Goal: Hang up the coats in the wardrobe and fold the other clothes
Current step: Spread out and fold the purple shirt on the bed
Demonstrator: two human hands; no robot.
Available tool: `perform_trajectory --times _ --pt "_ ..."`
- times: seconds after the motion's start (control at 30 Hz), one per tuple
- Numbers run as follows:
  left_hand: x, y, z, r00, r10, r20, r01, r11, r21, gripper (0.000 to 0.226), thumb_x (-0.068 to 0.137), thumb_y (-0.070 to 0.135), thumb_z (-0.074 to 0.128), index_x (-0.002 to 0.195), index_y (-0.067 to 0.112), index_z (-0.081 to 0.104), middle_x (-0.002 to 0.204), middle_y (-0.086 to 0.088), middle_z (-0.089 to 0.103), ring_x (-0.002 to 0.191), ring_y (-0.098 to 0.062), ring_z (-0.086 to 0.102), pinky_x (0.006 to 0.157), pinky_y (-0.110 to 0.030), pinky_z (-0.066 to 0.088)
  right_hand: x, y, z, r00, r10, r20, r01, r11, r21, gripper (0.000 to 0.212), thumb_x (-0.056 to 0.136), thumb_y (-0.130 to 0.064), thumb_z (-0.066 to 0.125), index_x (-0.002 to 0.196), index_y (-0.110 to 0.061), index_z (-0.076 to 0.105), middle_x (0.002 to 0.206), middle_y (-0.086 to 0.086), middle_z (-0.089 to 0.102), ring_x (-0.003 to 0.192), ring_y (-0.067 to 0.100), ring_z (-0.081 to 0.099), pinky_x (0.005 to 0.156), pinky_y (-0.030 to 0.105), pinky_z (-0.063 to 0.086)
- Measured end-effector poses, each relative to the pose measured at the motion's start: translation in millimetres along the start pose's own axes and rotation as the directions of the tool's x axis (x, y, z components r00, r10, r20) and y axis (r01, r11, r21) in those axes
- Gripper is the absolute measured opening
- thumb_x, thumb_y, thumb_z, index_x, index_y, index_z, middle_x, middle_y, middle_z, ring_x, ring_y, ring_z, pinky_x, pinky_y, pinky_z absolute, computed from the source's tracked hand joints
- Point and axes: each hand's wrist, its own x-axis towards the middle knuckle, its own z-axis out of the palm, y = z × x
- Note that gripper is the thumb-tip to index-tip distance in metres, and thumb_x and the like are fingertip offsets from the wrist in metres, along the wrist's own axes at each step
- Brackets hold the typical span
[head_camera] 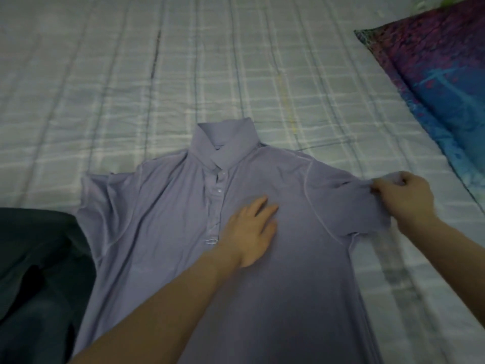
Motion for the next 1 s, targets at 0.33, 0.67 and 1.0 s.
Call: perform_trajectory --times 0.33,0.67,1.0 --pt "-121.0 -179.8 -121.6 0.985 -0.089 -0.146 0.142 0.901 0.409 0.047 0.091 0.042 0.032 0.111 0.013 0.063 0.137 -0.01 0.053 0.115 -0.032 0.055 0.095 -0.044 0.043 -112.3 -87.3 70.2 0.702 -0.107 0.704 0.209 0.976 -0.061 0.034 0.092 -0.005 0.058 0.125 -0.014 0.058 0.115 0.006 0.064 0.073 0.023 0.069 0.072 0.032 0.055" --pt "-144.6 -264.3 -149.2 0.725 -0.643 -0.245 0.629 0.764 -0.142 0.041 0.102 0.027 0.042 0.132 0.0 0.045 0.134 -0.021 0.048 0.119 -0.034 0.047 0.098 -0.042 0.04 -119.5 -24.0 128.9 0.674 -0.253 0.694 0.686 0.564 -0.46 0.069 0.096 -0.042 0.034 0.154 -0.017 0.007 0.161 0.014 0.007 0.146 0.036 0.015 0.119 0.048 0.016" --pt "-115.8 -260.5 -160.1 0.619 -0.771 -0.149 0.772 0.632 -0.064 0.025 0.083 0.042 0.059 0.09 0.018 0.063 0.101 0.003 0.063 0.1 -0.021 0.055 0.09 -0.038 0.024 -201.9 -98.8 167.5 0.697 -0.448 0.56 0.716 0.47 -0.516 0.062 0.081 -0.029 0.066 0.137 -0.012 0.042 0.147 0.021 0.033 0.134 0.045 0.032 0.106 0.056 0.03"
